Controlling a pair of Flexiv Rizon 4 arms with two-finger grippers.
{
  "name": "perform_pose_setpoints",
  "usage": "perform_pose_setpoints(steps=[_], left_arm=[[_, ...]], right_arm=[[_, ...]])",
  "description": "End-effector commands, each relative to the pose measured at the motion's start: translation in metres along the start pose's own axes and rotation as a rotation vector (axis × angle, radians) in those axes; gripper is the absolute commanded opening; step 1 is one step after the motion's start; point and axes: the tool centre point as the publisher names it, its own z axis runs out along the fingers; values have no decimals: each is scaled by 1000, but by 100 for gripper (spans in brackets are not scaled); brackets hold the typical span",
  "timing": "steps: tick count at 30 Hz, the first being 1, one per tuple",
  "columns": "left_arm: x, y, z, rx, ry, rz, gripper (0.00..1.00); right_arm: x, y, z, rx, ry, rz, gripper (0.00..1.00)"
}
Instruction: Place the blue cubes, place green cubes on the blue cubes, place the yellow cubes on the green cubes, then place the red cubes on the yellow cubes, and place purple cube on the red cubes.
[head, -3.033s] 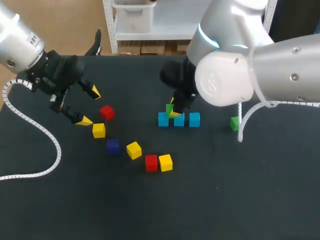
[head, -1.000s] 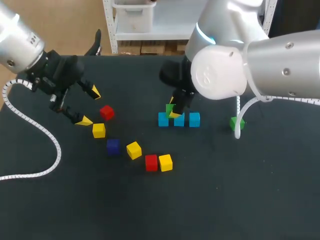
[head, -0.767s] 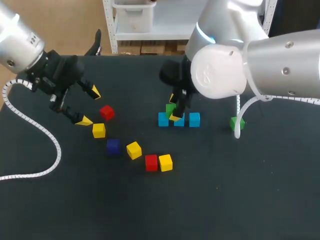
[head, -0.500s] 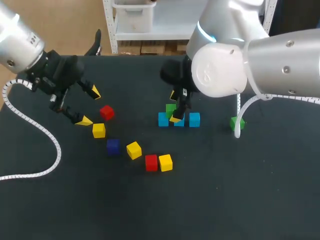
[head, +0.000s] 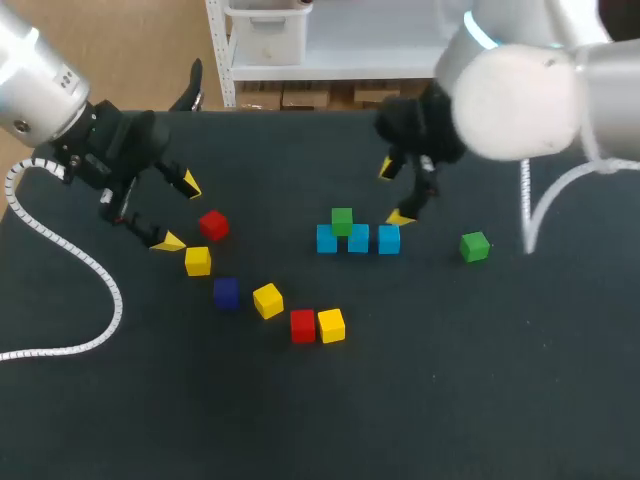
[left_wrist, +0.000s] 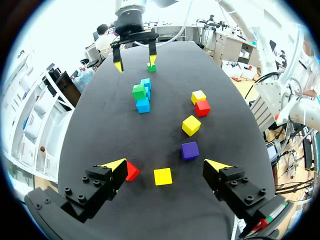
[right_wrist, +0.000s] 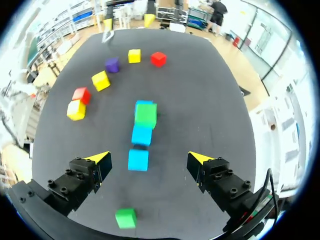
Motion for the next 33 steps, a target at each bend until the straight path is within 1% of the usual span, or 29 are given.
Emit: perform_pose_setpoints(steps=[1, 3, 5, 10, 12, 15, 19, 23, 27, 33], left_arm=[[1, -1, 0, -2, -3, 4, 100], [1, -1, 0, -2, -3, 4, 100], [1, -1, 0, -2, -3, 4, 100], [1, -1, 0, -2, -3, 4, 100], [1, -1, 0, -2, -3, 4, 100], [1, -1, 0, -2, -3, 4, 100], [1, -1, 0, -2, -3, 4, 100], [1, -1, 0, -2, -3, 4, 100], [1, -1, 0, -2, -3, 4, 100], [1, -1, 0, -2, -3, 4, 100]], right_arm=[[21, 20, -30, 14, -42, -53, 100], [28, 26, -38, 16, -46, -94, 100], [36, 31, -43, 9, -16, -112, 100], [51, 44, -48, -5, -2, -169, 100], [58, 49, -49, -12, 18, -182, 100], [72, 56, -47, -21, 55, -166, 100], [88, 61, -42, -18, 74, -138, 100], [102, 62, -35, -18, 78, -135, 100], [114, 59, -25, -43, 64, -172, 100], [125, 52, -15, -77, 73, -214, 100]])
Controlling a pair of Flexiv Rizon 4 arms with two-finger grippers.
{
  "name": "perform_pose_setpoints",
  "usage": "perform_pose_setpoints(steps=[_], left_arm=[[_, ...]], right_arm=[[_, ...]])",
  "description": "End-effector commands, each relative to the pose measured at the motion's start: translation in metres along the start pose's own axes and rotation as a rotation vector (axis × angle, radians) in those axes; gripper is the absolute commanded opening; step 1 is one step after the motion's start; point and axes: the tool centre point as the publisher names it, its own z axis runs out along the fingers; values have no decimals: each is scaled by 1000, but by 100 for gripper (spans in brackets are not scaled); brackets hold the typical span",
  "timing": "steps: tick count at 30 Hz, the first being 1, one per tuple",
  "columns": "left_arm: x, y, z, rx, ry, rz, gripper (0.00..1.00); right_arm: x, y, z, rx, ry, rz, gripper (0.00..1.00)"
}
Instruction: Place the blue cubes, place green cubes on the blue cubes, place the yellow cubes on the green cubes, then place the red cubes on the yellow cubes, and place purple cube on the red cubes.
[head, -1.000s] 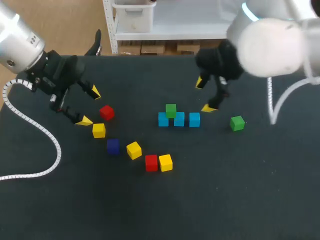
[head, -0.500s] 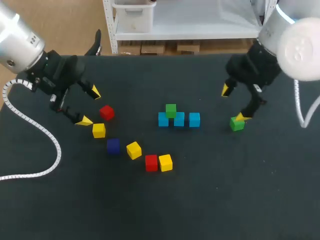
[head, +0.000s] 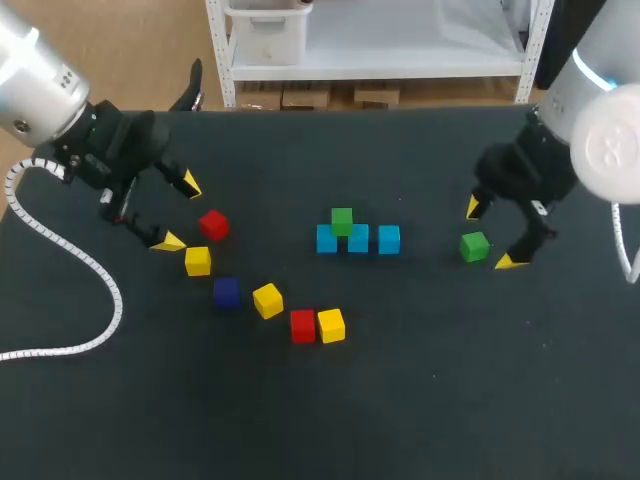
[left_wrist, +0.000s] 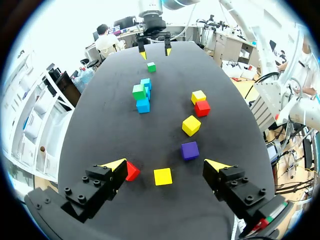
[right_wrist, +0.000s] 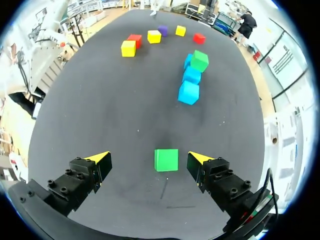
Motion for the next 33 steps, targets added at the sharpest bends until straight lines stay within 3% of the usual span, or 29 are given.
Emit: perform_pose_setpoints(steps=[1, 10, 21, 23, 24, 25, 27, 29, 30, 33], left_arm=[[1, -1, 0, -2, -3, 4, 100], [1, -1, 0, -2, -3, 4, 100], [1, -1, 0, -2, -3, 4, 100], [1, -1, 0, -2, -3, 4, 100], [1, -1, 0, -2, -3, 4, 100], [1, -1, 0, -2, -3, 4, 100], [1, -1, 0, -2, -3, 4, 100], [1, -1, 0, -2, -3, 4, 100], [1, -1, 0, -2, -3, 4, 100], [1, -1, 0, -2, -3, 4, 100]], right_arm=[[7, -12, 9, -29, -10, -9, 100], [13, -27, 17, -31, -1, -27, 100], [17, -29, 31, -68, 7, -38, 100], [17, -29, 32, -70, 8, -36, 86], [17, -29, 32, -71, 10, -36, 62], [17, -30, 33, -73, 14, -34, 46], [17, -30, 33, -75, 19, -33, 35], [17, -30, 33, -76, 28, -30, 8], [18, -30, 33, -76, 29, -29, 0], [18, -28, 32, -76, 31, -25, 0]])
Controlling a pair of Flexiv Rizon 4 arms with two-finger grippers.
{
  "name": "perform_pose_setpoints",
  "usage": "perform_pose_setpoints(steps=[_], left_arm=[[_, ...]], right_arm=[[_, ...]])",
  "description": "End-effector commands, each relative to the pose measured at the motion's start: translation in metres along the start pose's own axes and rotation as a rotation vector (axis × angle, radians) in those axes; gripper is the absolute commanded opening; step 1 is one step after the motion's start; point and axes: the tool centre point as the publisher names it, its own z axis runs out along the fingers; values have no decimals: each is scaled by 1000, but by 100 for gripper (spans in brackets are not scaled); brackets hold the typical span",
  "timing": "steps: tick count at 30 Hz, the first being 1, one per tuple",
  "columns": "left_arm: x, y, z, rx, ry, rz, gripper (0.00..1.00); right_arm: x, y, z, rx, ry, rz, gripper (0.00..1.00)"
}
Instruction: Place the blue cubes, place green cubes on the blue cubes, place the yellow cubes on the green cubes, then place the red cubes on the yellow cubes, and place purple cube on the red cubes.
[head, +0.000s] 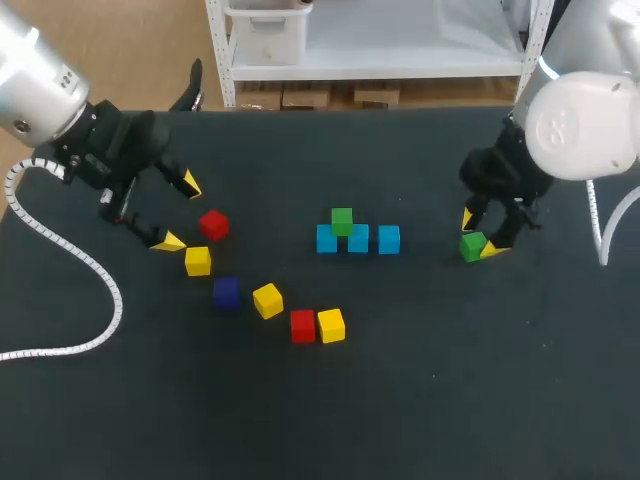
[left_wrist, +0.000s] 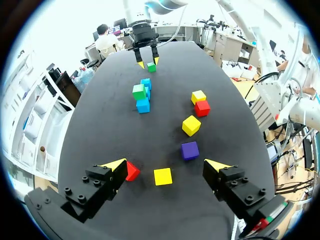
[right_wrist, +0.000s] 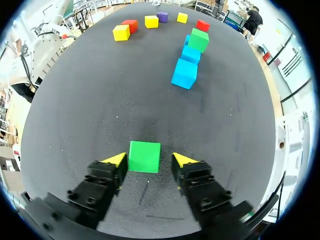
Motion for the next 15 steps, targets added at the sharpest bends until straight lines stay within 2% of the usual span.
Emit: perform_pose_setpoints(steps=[1, 8, 11, 15], left_arm=[[1, -1, 0, -2, -3, 4, 100], [1, -1, 0, -2, -3, 4, 100], [1, -1, 0, -2, -3, 4, 100], [1, -1, 0, -2, -3, 4, 100]], right_arm=[[0, 2, 0, -3, 4, 7, 0], [0, 6, -17, 21, 31, 112, 0], [-2, 2, -30, 26, 38, 213, 0], [-9, -7, -46, 92, 21, 355, 0]])
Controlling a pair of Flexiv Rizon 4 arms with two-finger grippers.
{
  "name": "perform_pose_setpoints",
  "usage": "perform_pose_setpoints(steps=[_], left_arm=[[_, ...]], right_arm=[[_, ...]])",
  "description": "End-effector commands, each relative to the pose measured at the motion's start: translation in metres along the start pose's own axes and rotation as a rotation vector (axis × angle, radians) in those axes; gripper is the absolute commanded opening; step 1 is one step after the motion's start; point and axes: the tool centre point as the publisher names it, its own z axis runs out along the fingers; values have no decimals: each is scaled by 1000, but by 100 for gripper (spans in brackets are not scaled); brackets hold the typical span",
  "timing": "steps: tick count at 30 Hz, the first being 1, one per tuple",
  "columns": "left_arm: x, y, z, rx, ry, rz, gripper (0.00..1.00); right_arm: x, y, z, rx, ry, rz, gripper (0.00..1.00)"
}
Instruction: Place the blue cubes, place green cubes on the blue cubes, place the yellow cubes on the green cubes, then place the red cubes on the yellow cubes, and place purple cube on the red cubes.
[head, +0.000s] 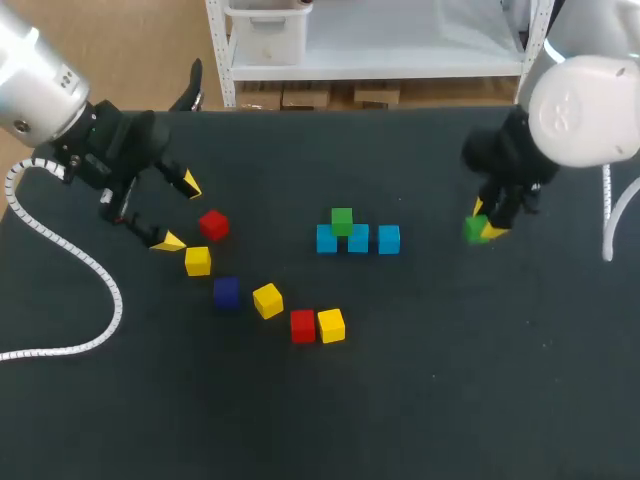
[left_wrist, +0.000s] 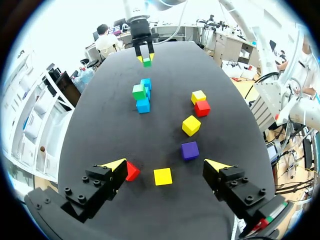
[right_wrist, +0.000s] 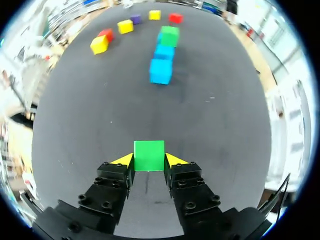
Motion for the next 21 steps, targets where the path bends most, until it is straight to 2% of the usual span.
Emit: perform_pose_setpoints(steps=[1, 9, 14, 21], left_arm=[[1, -1, 0, -2, -3, 4, 100], [1, -1, 0, -2, -3, 4, 100], [1, -1, 0, -2, -3, 4, 100], [1, -1, 0, -2, -3, 4, 100]], right_arm=[[-10, 0, -18, 64, -3, 118, 0], [-57, -18, -24, 160, -56, 173, 0], [-82, -23, -15, 138, -93, 132, 0], [-110, -25, -7, 97, -80, 85, 0]])
